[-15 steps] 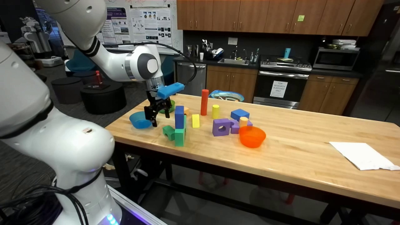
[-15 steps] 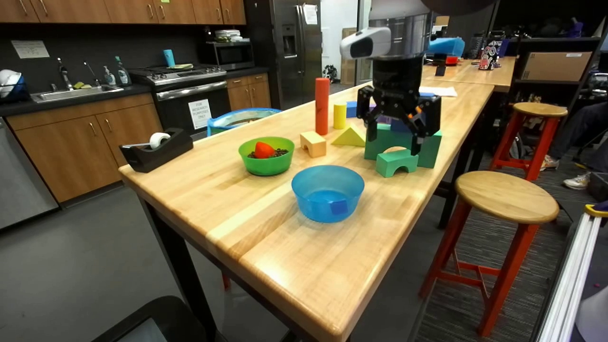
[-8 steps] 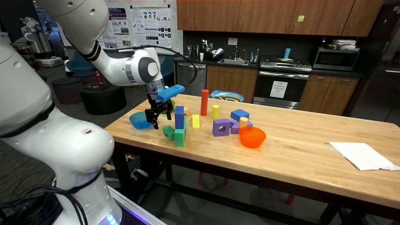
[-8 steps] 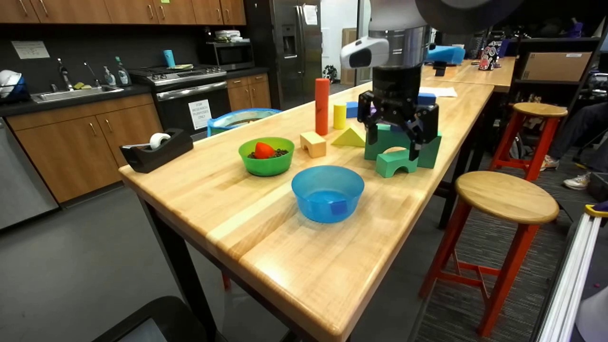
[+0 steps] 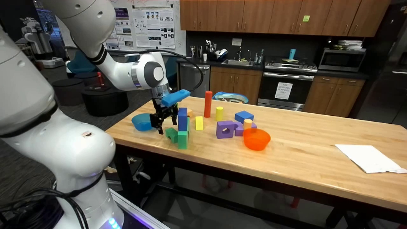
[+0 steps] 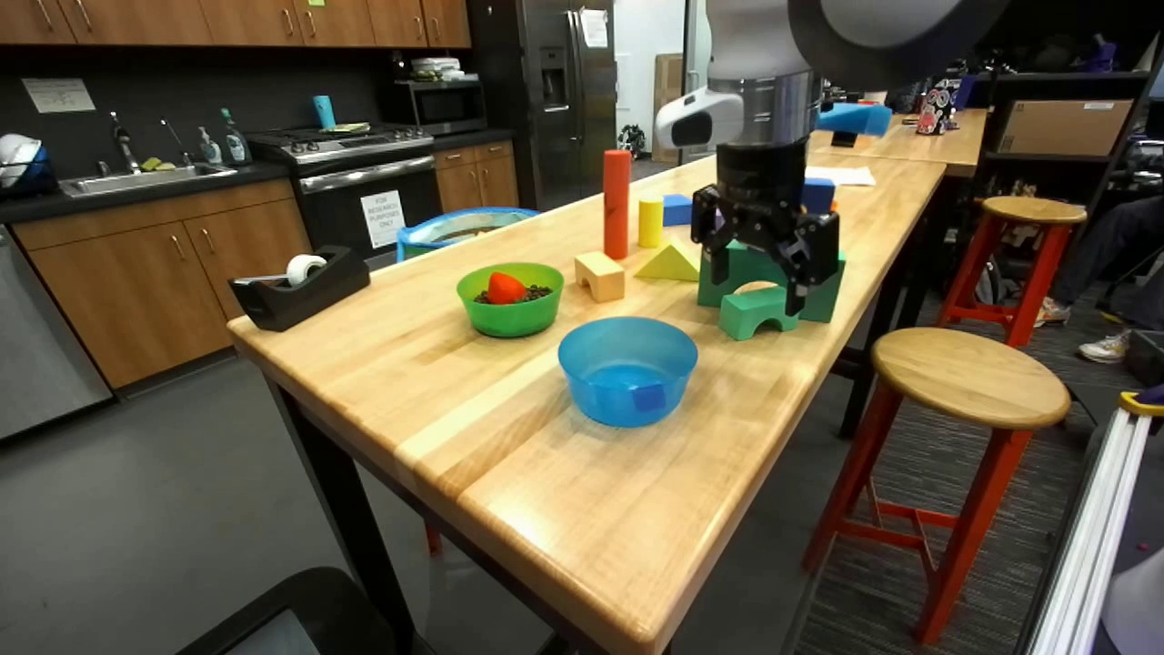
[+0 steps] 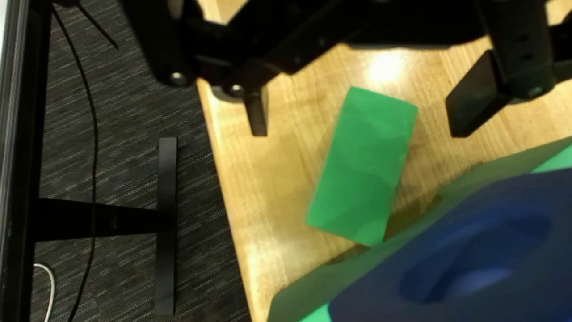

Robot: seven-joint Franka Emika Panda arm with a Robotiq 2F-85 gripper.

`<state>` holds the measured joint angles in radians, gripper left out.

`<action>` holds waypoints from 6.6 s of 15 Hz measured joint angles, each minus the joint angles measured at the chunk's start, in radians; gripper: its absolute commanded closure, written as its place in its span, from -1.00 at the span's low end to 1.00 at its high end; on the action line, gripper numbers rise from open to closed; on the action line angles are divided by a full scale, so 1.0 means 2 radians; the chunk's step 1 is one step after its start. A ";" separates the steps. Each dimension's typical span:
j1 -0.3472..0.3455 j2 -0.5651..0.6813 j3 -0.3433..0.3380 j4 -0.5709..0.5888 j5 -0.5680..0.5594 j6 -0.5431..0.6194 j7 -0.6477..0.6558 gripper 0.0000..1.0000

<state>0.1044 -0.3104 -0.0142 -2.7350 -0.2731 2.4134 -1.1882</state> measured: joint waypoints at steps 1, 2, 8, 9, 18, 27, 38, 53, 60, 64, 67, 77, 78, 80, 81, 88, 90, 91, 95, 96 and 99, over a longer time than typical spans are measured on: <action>-0.001 0.002 0.000 0.000 0.000 0.001 0.000 -1.00; -0.002 0.003 0.000 0.000 0.000 0.002 0.001 -1.00; -0.004 0.007 0.000 0.000 0.000 0.008 0.005 -1.00; -0.004 0.008 0.000 0.000 0.000 0.009 0.007 -1.00; -0.004 0.017 0.000 0.000 0.000 0.013 0.011 -1.00; -0.004 0.023 0.001 0.002 0.000 0.018 0.019 -1.00; -0.004 0.024 0.001 0.007 0.000 0.018 0.021 -1.00; -0.006 0.050 0.001 0.022 0.000 0.019 0.030 0.10; -0.007 0.050 0.001 0.022 0.000 0.021 0.031 0.69; -0.007 0.050 0.002 0.022 0.000 0.021 0.033 0.69; -0.007 0.049 0.009 0.024 0.000 0.019 0.048 0.69; 0.012 0.036 0.051 0.034 0.000 -0.003 0.090 0.69; 0.013 0.034 0.052 0.034 0.000 -0.004 0.090 0.69; 0.016 0.031 0.053 0.034 0.000 -0.005 0.092 0.69; 0.017 0.030 0.054 0.034 0.000 -0.005 0.092 0.69; 0.019 0.025 0.057 0.034 -0.002 -0.006 0.099 0.69; 0.019 0.025 0.058 0.034 -0.002 -0.006 0.100 0.69; 0.020 0.023 0.059 0.034 -0.002 -0.007 0.101 0.69; 0.026 0.008 0.072 0.034 -0.015 -0.023 0.123 0.69; 0.029 0.002 0.077 0.034 -0.018 -0.028 0.130 0.69; 0.043 -0.013 0.090 0.034 -0.019 -0.043 0.148 0.69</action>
<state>0.1907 -0.3372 0.1651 -2.6673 -0.3114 2.3270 -0.8927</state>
